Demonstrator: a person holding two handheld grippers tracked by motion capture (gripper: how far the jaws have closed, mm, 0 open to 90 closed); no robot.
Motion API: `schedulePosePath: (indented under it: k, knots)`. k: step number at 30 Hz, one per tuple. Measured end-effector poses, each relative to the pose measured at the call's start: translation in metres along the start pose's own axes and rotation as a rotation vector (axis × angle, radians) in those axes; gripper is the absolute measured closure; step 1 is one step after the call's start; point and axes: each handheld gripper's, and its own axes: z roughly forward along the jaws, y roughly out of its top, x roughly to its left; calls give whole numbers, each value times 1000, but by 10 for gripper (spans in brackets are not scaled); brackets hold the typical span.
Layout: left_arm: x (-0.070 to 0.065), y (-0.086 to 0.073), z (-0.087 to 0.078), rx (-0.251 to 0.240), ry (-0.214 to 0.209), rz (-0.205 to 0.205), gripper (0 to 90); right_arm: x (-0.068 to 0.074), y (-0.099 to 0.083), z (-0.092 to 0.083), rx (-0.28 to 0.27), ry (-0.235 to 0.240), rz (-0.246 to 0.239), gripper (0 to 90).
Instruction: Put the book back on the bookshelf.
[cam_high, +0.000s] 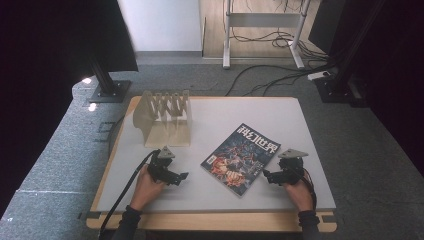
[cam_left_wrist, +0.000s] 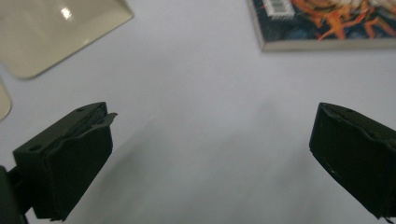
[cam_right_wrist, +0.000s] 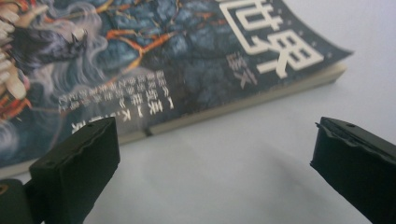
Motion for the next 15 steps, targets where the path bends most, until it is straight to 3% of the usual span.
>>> schedulePosePath:
  k: [15]
  knots:
    - [-21,57,24,24,-43,101,0,-8,30,12,5,22,-55,0]
